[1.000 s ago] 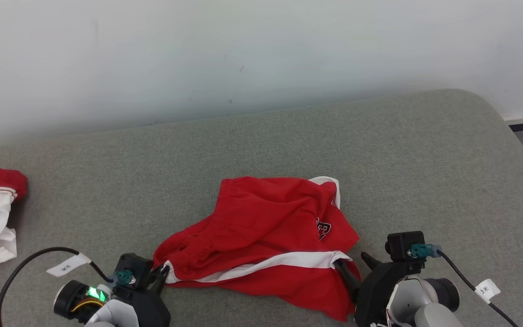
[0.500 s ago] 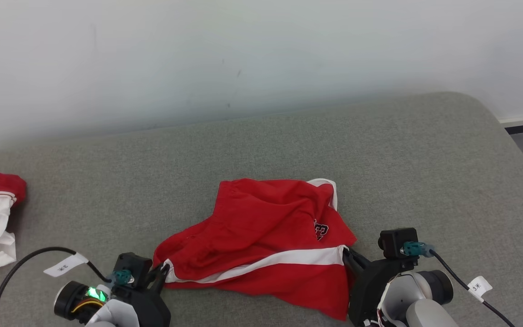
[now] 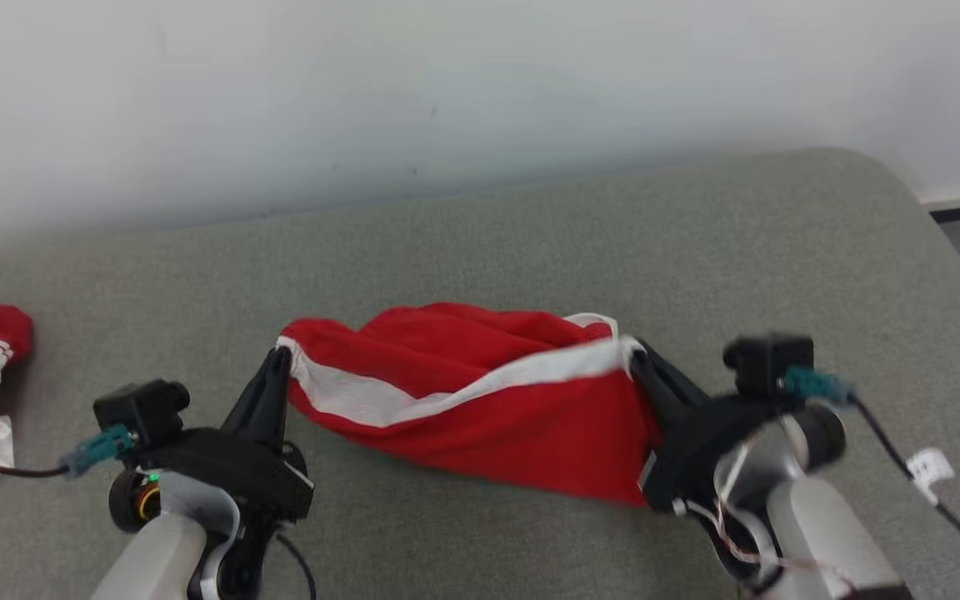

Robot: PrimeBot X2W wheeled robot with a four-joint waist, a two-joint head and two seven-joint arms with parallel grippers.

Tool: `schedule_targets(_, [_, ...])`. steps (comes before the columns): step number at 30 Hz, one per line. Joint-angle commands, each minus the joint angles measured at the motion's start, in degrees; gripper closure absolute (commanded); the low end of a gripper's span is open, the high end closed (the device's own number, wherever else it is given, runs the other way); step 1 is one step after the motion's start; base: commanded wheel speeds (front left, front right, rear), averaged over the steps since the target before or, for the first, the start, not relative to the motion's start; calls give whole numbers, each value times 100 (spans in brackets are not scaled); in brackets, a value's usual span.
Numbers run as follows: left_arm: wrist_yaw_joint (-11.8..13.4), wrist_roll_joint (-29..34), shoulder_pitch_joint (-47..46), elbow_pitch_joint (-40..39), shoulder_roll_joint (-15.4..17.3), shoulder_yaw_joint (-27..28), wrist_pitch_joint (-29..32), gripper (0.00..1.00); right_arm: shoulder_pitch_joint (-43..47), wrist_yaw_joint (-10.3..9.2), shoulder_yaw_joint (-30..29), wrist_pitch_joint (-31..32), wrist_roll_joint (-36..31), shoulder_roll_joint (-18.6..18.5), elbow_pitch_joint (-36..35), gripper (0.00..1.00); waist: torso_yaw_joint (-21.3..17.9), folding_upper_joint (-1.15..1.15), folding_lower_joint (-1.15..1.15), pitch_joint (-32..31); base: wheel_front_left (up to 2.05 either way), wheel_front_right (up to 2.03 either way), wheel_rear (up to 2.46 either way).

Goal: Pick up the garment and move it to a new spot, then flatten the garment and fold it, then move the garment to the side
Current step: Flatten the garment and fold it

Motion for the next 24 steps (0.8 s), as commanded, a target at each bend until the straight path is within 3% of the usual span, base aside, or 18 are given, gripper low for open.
schedule_targets(1, [-70, -314, -28, -91, -119, 177, 63, 100, -327, 21, 138, 76, 367, 27, -162, 100, -35, 0, 1, 427, 0, 0, 0])
schedule_targets(5, [-47, -1037, -598, -205, -505, 652, 229, 100, -1336, 21, 314, 242, 931, -244, -158, 100, -43, 0, 1, 921, 0, 0, 0])
schedule_targets(8, [55, -1347, -1342, -53, -668, 1023, 220, 100, -2383, 21, 437, 126, 1113, -432, 236, 100, -45, 0, 1, 1197, 0, 0, 0])
schedule_targets(13, [118, -1531, -2836, 359, -1026, 1421, -126, 100, -4175, 21, 320, -688, 796, -609, 1277, 100, -52, 0, 1, 1427, 0, 0, 0])
schedule_targets(19, [-338, -1462, -4150, 614, -1342, 1602, -643, 100, -5608, 21, -97, -2451, -325, -575, 2197, 100, 12, 0, 1, 1182, 0, 0, 0])
schedule_targets(24, [-675, -1630, -3943, 610, -1511, 1449, -718, 100, -5605, 21, 61, -2782, -899, -583, 2533, 100, 112, 0, 1, 1019, 0, 0, 0])
